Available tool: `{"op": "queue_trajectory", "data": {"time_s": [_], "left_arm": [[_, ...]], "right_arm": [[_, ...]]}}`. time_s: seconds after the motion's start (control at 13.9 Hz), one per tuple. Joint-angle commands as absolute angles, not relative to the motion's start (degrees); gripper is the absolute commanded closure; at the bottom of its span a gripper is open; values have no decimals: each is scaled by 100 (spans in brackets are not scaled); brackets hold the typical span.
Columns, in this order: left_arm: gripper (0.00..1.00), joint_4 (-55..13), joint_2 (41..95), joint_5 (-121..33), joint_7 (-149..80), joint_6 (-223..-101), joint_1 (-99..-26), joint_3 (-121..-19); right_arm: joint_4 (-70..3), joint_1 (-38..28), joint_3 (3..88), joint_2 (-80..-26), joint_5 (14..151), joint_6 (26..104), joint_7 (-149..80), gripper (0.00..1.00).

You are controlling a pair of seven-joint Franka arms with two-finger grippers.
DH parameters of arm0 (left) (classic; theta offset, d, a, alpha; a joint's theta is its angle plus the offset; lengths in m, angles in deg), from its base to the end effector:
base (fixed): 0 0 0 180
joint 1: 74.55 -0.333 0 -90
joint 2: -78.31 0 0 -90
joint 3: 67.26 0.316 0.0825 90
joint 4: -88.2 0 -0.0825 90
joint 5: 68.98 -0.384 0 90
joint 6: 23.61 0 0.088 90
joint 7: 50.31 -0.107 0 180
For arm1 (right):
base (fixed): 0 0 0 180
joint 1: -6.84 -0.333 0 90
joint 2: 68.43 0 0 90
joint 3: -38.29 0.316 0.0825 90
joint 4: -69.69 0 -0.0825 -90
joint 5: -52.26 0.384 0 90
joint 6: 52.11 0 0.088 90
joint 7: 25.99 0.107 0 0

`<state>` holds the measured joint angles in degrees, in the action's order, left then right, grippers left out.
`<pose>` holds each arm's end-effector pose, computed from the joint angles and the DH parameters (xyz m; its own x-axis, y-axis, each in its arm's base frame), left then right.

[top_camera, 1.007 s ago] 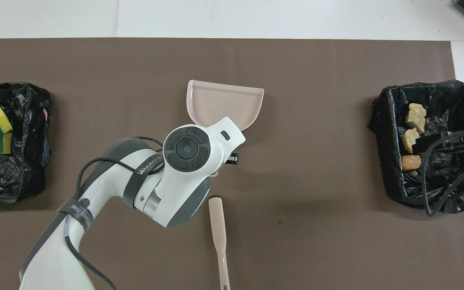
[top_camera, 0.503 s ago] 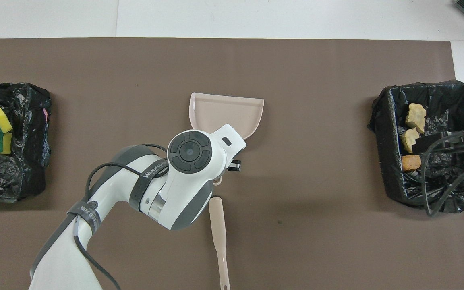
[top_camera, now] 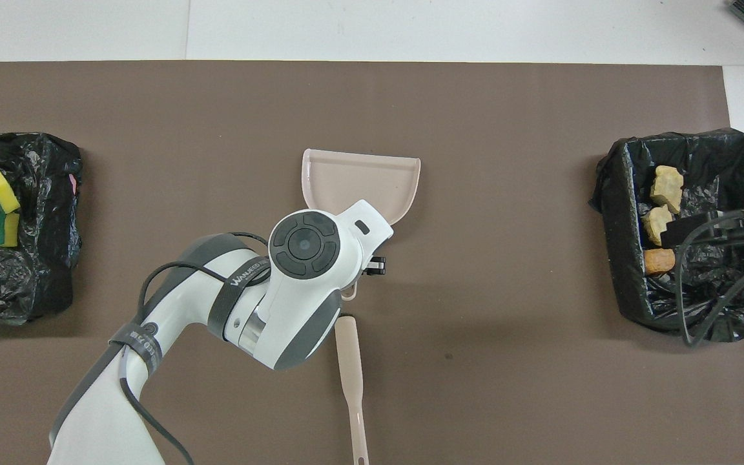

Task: Sweep and dump trash in bin
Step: 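Carry the dustpan back to the table center with the left gripper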

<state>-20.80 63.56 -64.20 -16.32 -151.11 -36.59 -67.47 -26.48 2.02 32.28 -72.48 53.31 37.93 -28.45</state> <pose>0.4861 -0.3853 0.3719 0.9996 -0.0235 0.0135 -0.0247 -0.9953 0.0938 0.5308 -0.0110 0.6120 0.9991 0.0227 -0.0355 0.0217 -0.9994 -0.0273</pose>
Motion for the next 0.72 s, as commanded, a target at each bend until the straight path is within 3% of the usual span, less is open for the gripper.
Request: {"op": "queue_trajectory", "data": {"time_s": [0.0,0.36,0.65], "left_arm": [[0,-2131,6574,-6405,-1647,-15140,-3902,-6472],[0,-1999,6837,-6414,-2225,-15062,-4974,-6454],[0,-2008,7303,-6414,-3594,-14282,-5783,-6454]], "right_arm": [[-2699,262,3257,-7291,5428,3798,-2766,0],[-2699,253,3257,-7291,5428,3807,-2766,0],[-2699,253,3257,-7282,5437,3798,-2766,0]]}}
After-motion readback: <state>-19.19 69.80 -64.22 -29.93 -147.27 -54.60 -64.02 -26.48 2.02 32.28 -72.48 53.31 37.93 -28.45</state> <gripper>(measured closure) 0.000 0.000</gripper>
